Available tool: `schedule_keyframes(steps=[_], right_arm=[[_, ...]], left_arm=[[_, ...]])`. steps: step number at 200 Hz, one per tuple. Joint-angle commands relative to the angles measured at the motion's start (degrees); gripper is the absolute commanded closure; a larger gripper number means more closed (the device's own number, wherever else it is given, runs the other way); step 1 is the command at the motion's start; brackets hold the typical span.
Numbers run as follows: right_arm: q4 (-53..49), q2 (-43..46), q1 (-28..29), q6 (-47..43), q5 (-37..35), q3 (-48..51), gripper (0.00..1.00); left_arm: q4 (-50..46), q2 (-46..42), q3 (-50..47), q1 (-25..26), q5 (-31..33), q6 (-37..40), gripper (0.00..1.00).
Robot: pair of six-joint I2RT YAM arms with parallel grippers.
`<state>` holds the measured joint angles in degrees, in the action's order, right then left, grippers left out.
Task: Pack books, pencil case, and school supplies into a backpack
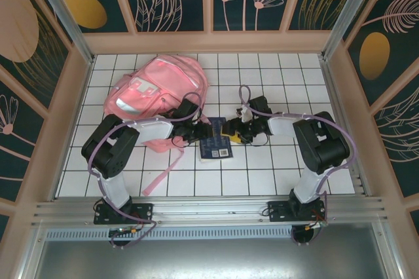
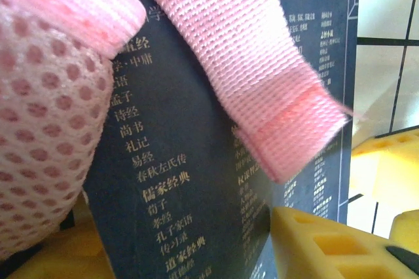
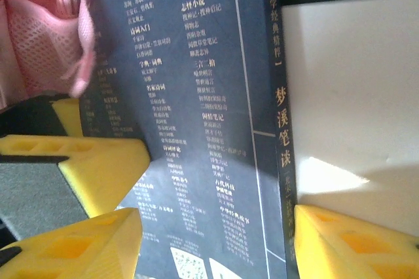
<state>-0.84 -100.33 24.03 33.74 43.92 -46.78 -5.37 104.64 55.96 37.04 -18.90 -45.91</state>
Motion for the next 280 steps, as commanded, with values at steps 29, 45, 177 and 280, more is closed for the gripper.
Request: schedule_keyframes(steps=[29,45,177,280], right_arm=[[9.4,3.63,1.93,4.36,11.86,0.76,0.42],[12.14,5.21,1.67,5.63,12.5,2.72,0.43],[23.63,3.82,3.74,12.32,6.26,10.71,0.51],[20.53,4.21,3.64,9.93,0.49,12.18,0.61]], left_arm=[[-1.01,3.48,-0.77,-0.04,-1.2,2.16,0.51],[-0.66,3.45,-0.77,-0.08,-2.18,2.35,0.52],[4.49,3.81,-2.08,-0.05,-10.72,1.92,0.57],[3.57,3.83,-1.67,-0.04,-10.89,2.38,0.58]])
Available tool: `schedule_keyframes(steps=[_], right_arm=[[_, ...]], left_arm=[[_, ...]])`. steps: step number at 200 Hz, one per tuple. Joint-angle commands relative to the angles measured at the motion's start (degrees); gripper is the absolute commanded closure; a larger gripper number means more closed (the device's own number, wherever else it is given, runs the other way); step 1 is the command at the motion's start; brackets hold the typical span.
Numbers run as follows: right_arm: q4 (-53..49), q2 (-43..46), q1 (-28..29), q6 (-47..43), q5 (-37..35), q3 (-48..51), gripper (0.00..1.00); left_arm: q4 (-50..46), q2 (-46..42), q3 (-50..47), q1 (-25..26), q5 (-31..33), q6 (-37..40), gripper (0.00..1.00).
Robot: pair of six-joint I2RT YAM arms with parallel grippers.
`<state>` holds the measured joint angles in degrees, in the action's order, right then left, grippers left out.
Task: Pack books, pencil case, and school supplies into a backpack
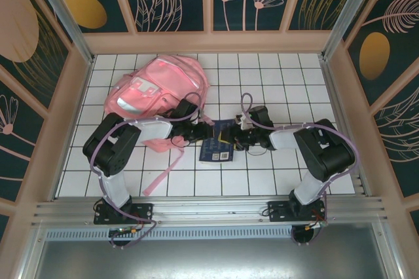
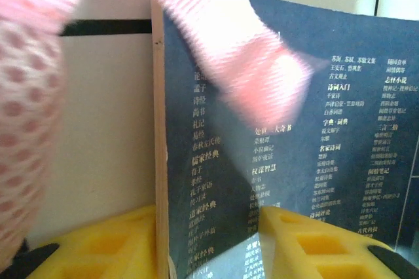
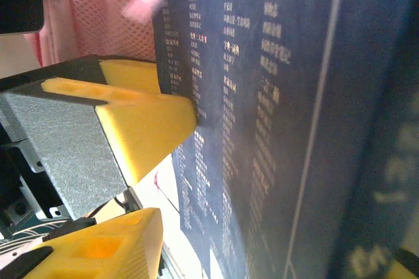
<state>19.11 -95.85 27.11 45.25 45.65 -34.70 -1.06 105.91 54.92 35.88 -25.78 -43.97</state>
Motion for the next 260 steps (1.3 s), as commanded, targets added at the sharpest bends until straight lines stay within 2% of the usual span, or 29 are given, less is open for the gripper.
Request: schedule_keyframes(steps=[1,36,82,98,131,157,171,198,229,260], right_arm=[[0.48,-0.24,0.52,-1.67,-1.29,0.04,0.62],[-4.67,2.95,0.46,-4.65,-4.68,-1.93,1.0],[-18.52,14.69,-0.13,-11.24,-12.38,-5.86,1.0],[-22.16,20.0,0.68,-14.32,-14.06,-7.91,1.0],[-23.64,31.16,2.78,-18.4,-11.35,-11.25,1.0],[-22.95,37.33,5.33,-22.77,-8.99,-14.57,1.0],[-22.2,39.08,6.25,-24.88,-4.31,-16.54,1.0],[-20.57,41.16,7.67,-29.0,3.17,-19.09,1.0],[-18.44,45.01,10.07,-34.93,6.3,-18.05,1.0],[-18.28,47.57,10.58,-36.97,8.86,-18.01,1.0]], left_arm=[[-0.76,2.56,-0.61,1.12,-3.96,0.45,0.57],[-2.92,0.05,0.27,1.12,-3.35,1.04,0.54],[-11.83,-12.52,0.46,1.07,1.95,6.31,0.48],[-12.91,-17.29,2.11,1.12,1.28,8.8,0.47],[-11.36,-27.81,2.61,1.11,0.91,13.07,0.42],[-10.53,-33.76,4.58,1.12,0.95,19.21,0.35],[-11.06,-35.21,6.39,1.1,-1.38,22.03,0.32],[-8.68,-38.11,7.58,1.12,-10.19,25.51,0.31],[-4.61,-42.49,7.17,1.09,-15.09,27.48,0.34],[-2.58,-45.78,6.84,1.05,-18.15,29.14,0.35]])
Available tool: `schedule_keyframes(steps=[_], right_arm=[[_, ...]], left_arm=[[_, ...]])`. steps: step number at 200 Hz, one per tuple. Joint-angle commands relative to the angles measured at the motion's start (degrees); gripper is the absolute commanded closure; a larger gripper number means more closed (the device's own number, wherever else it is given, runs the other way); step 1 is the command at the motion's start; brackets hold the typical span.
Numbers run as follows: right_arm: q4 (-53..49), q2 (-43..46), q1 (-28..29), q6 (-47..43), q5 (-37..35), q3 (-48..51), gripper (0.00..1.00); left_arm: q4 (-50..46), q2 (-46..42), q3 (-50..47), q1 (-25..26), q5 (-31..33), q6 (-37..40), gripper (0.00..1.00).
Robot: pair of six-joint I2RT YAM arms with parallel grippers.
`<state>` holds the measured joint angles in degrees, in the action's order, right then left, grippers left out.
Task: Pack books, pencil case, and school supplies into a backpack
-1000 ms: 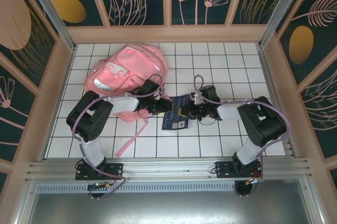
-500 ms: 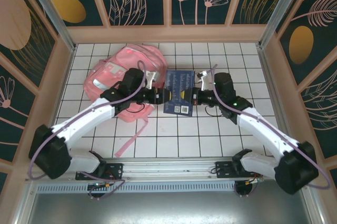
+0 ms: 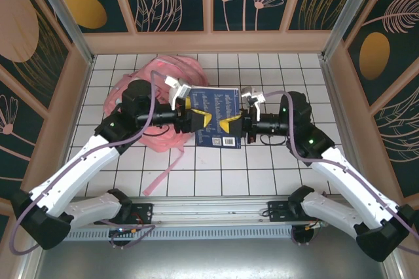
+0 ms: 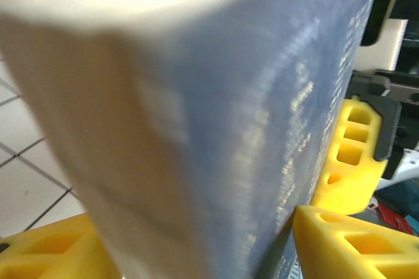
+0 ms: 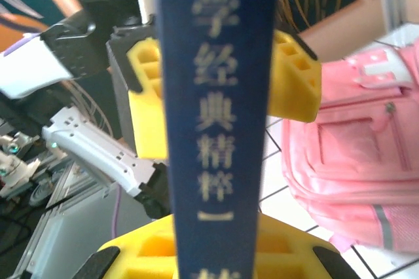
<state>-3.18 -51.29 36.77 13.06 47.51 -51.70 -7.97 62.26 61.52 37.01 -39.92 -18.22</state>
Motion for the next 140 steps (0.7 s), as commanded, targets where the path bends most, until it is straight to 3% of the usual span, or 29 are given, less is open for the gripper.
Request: schedule_keyframes(steps=[1,22,44,61,85,140], right_arm=[[3.95,3.07,0.93,-4.83,7.08,-1.02,1.0],[3.45,3.07,0.93,-5.28,8.71,-1.55,1.0],[3.87,2.94,1.02,-4.66,9.31,-1.64,1.0],[4.05,2.92,1.02,-4.37,8.37,-1.4,1.0],[4.5,2.85,1.02,-4.08,7.42,-1.39,1.0],[6.67,1.48,1.71,-3.25,8.39,-1.11,1.0]], left_arm=[[4.43,-2.22,0.21,-0.09,-4.15,3.47,0.35],[9.04,-5.03,-2.81,-0.02,-6.51,4.29,0.35],[22.85,-10.04,-10.2,-0.03,-10.04,1.04,0.36],[29.9,-13.41,-13.79,-0.06,-10.03,-0.7,0.45],[31.64,-14.42,-15.15,-0.04,-11.1,-1.14,0.63],[37.51,-9.71,-16.7,-0.06,-15.01,-8.13,0.46]])
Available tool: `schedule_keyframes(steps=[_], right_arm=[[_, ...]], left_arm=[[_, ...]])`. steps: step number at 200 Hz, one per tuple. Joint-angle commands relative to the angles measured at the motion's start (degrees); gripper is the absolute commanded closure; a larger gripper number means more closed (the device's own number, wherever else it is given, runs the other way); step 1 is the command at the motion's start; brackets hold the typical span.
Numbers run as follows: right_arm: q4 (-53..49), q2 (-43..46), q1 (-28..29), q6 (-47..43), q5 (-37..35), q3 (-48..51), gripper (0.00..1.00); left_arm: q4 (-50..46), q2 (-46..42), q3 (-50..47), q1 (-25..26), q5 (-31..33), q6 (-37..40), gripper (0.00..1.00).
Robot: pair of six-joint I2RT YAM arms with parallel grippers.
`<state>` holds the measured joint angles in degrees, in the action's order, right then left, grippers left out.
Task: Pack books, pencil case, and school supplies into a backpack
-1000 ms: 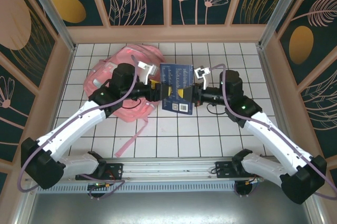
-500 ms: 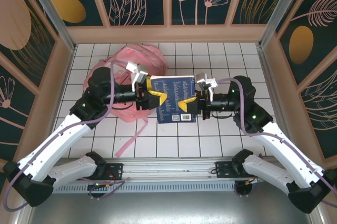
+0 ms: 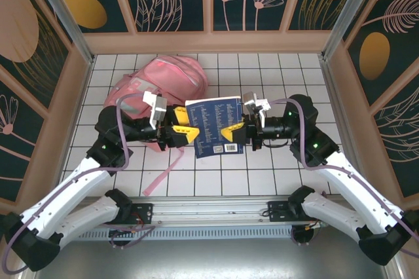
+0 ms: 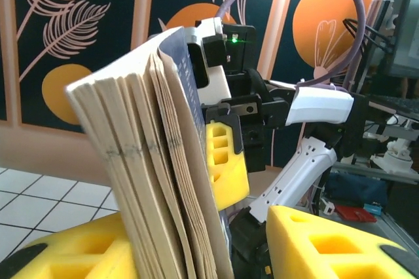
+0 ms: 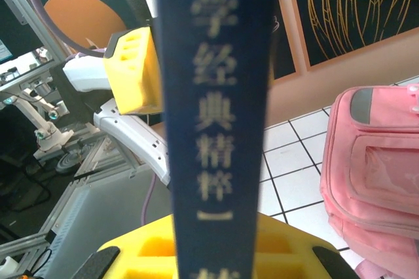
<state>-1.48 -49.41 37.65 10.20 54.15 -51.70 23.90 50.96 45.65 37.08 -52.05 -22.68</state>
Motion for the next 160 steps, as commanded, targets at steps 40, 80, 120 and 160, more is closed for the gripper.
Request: schedule_keyframes(steps=[40,80,120,160], right_arm=[[5.77,-0.35,1.29,-0.51,1.66,-1.23,1.0],[4.01,-1.02,1.27,-2.52,-0.07,-1.03,1.0],[0.83,-1.11,1.35,-4.81,-6.86,-1.03,0.95],[10.34,2.04,1.2,1.63,-15.47,4.37,0.52]], left_arm=[[6.07,4.29,-0.52,-0.17,-3.38,-4.86,0.43],[7.44,6.96,1.01,-0.12,-6.75,-7.54,0.62],[5.53,7.93,2.71,-0.08,-8.72,-5.74,1.0],[10.24,7.4,1.23,-0.08,-1.87,-7.9,1.0]])
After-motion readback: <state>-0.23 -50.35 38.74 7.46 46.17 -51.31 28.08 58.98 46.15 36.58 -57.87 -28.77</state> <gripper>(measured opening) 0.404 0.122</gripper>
